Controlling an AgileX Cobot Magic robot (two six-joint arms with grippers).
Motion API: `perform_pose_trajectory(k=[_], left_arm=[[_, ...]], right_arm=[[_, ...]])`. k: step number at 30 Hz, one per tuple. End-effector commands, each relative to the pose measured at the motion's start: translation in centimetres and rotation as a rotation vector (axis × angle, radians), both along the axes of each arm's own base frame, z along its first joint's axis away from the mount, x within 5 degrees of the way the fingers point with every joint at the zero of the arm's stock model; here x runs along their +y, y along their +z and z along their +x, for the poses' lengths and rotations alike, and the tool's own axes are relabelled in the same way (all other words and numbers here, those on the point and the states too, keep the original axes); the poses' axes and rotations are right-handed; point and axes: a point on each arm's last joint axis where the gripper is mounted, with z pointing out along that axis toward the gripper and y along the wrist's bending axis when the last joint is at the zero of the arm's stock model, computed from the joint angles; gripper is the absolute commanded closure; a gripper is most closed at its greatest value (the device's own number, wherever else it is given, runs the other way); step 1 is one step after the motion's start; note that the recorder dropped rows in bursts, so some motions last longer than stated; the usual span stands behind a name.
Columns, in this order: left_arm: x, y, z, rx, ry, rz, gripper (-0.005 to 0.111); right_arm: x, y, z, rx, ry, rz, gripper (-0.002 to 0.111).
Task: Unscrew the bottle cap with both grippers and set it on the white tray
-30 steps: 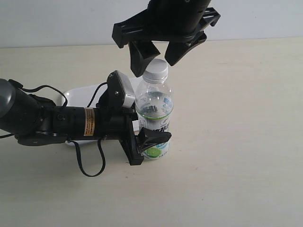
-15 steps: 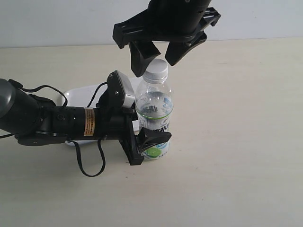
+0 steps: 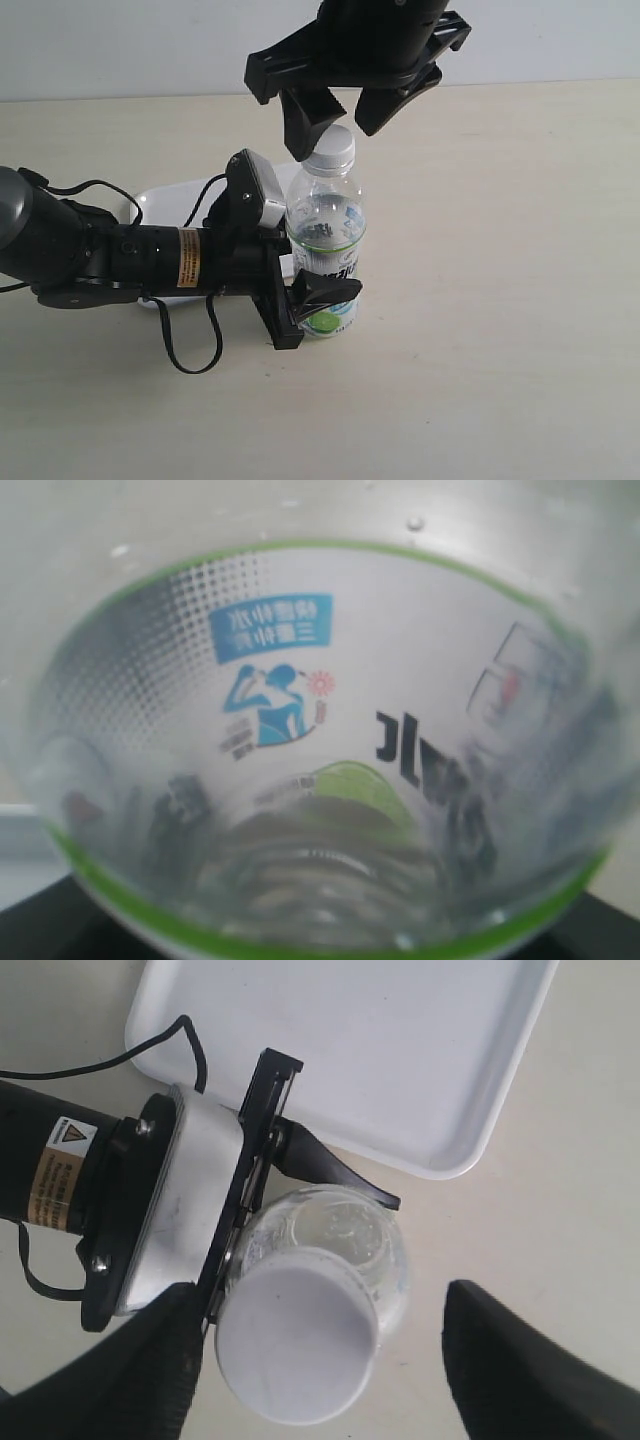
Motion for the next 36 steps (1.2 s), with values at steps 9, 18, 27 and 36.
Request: perform_pose_trajectory(k=[9, 18, 27, 36], left_arm=[[-0.06, 0.28, 0.08, -0.004, 0.005, 0.002, 0.107], [-0.06, 0.28, 0.08, -0.004, 0.005, 0.002, 0.107], [-0.06, 0.28, 0.08, -0.004, 0.005, 0.002, 0.107], [-0.06, 0.28, 0.08, -0.006, 0.004, 0.003, 0.107]], right_arm=[[0.29, -0.4, 0.38, 0.0, 0.007, -0.006, 0.043], [0.37, -0.24, 0.24, 0.005, 0.007, 0.011, 0.07], [0.37, -0.24, 0.24, -0.028, 0.123, -0.014, 0.108], [0.32, -0.25, 0.27, -0.177, 0.646, -0.137, 0.108]])
